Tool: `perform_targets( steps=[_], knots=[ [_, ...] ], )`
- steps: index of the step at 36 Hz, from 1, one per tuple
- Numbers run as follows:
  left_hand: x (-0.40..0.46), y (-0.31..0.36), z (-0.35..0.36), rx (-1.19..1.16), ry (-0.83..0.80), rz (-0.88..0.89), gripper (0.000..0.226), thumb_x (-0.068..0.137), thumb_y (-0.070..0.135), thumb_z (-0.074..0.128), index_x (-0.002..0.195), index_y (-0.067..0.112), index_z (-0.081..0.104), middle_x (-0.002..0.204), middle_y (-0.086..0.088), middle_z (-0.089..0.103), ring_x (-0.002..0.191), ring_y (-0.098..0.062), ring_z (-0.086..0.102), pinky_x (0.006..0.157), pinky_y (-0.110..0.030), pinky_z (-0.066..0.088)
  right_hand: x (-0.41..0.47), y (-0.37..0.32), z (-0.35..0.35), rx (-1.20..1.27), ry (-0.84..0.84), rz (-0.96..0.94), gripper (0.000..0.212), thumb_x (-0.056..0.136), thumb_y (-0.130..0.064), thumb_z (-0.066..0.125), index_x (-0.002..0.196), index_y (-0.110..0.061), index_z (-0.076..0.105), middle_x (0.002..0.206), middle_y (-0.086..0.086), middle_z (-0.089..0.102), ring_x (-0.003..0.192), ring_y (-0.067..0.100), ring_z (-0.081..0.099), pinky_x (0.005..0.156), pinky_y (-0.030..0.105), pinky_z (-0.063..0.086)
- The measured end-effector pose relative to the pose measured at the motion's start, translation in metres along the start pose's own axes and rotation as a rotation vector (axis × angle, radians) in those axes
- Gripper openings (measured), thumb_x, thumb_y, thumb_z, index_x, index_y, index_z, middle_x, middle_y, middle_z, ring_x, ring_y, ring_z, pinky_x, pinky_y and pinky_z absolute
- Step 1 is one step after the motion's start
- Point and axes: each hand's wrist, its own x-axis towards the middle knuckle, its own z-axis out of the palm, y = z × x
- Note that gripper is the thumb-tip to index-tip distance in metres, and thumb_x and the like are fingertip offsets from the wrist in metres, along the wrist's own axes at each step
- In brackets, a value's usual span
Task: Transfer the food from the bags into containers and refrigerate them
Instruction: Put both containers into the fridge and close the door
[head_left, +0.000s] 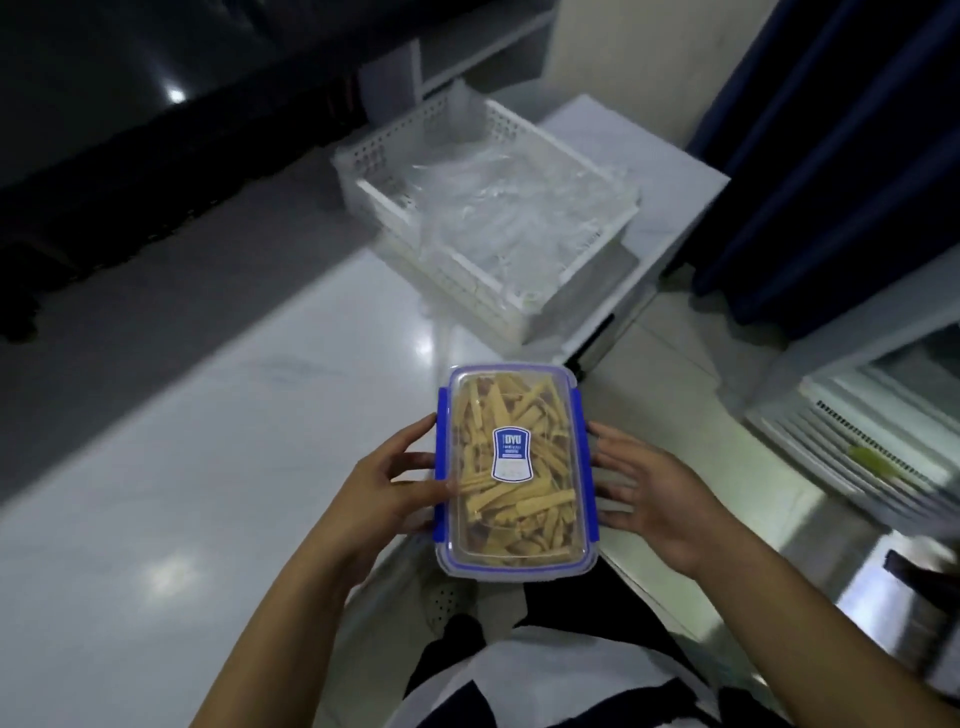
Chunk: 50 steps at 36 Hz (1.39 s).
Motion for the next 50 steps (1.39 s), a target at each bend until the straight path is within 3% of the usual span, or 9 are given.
perform_targets(
  steps=[5,10,14,17,31,35,39,45,50],
  knots=[
    [0.038,0.024,0.068,0.041,-0.199,-0.012,0.062,0.082,0.011,0.08,0.126,0.051,0.063,0.108,0.004,0.073,0.1,-0.019,0.074,0.071,-0.041,0.063,-0.024,0.001,-0.073,0.096,0.148,-0.068,0.036,0.079,-0.04,0.069,0.114,-0.035,0.074,0.111,0.003,0.074,0.096,0.025,0.074,0.073,0.039,0.058],
    [0.077,0.052,0.144,0.1,-0.351,-0.041,0.064,0.087,-0.002,0.071,0.129,0.045,0.064,0.114,-0.002,0.073,0.1,-0.022,0.074,0.069,-0.04,0.062,-0.045,-0.008,-0.136,0.227,0.292,-0.133,0.039,0.072,-0.049,0.069,0.109,-0.037,0.075,0.105,0.0,0.076,0.092,0.023,0.075,0.069,0.039,0.059],
    [0.109,0.079,0.21,0.214,-0.439,-0.035,0.065,0.087,-0.004,0.07,0.131,0.044,0.061,0.116,-0.003,0.073,0.099,-0.021,0.074,0.068,-0.038,0.061,-0.056,-0.016,-0.186,0.308,0.407,-0.165,0.023,0.087,-0.041,0.063,0.107,-0.039,0.075,0.106,0.0,0.076,0.093,0.021,0.074,0.069,0.038,0.06],
    [0.133,0.099,0.258,0.269,-0.524,-0.034,0.066,0.088,-0.003,0.069,0.136,0.042,0.058,0.114,-0.002,0.074,0.099,-0.024,0.074,0.067,-0.037,0.061,-0.06,-0.021,-0.225,0.353,0.478,-0.197,0.024,0.097,-0.036,0.056,0.114,-0.039,0.072,0.108,0.0,0.075,0.097,0.024,0.073,0.073,0.039,0.059],
    [0.2,0.14,0.437,0.44,-0.722,0.028,0.065,0.086,0.0,0.068,0.135,0.041,0.056,0.116,-0.006,0.072,0.105,-0.028,0.072,0.074,-0.043,0.062,-0.065,-0.035,-0.372,0.492,0.57,-0.31,0.03,0.096,-0.032,0.057,0.123,-0.038,0.068,0.116,0.006,0.071,0.097,0.027,0.071,0.072,0.039,0.058],
    [0.219,0.149,0.484,0.501,-0.783,0.004,0.07,0.075,0.01,0.079,0.132,0.046,0.057,0.116,-0.005,0.072,0.103,-0.027,0.072,0.073,-0.042,0.061,-0.069,-0.037,-0.406,0.568,0.614,-0.319,0.028,0.096,-0.039,0.056,0.12,-0.037,0.07,0.117,0.003,0.072,0.097,0.028,0.072,0.076,0.043,0.06],
    [0.248,0.157,0.534,0.567,-0.851,-0.056,0.079,0.066,0.014,0.08,0.135,0.046,0.055,0.122,-0.006,0.07,0.107,-0.03,0.071,0.078,-0.046,0.061,-0.072,-0.041,-0.446,0.75,0.654,-0.305,0.05,0.082,-0.061,0.056,0.118,-0.03,0.073,0.115,0.004,0.073,0.098,0.032,0.07,0.075,0.048,0.059],
    [0.298,0.162,0.623,0.66,-0.964,-0.039,0.063,0.09,0.015,0.067,0.141,0.045,0.047,0.119,-0.005,0.073,0.108,-0.024,0.071,0.083,-0.048,0.06,-0.068,-0.06,-0.516,0.798,0.714,-0.291,0.051,0.092,-0.064,0.043,0.118,-0.031,0.073,0.114,0.005,0.074,0.096,0.03,0.073,0.07,0.044,0.058],
    [0.329,0.174,0.698,0.644,-0.999,-0.03,0.064,0.087,0.021,0.074,0.14,0.046,0.049,0.116,-0.004,0.074,0.105,-0.021,0.072,0.079,-0.045,0.061,-0.064,-0.094,-0.579,0.779,0.807,-0.27,0.051,0.089,-0.067,0.047,0.115,-0.033,0.074,0.117,0.002,0.073,0.098,0.03,0.073,0.072,0.046,0.058]
  ],
)
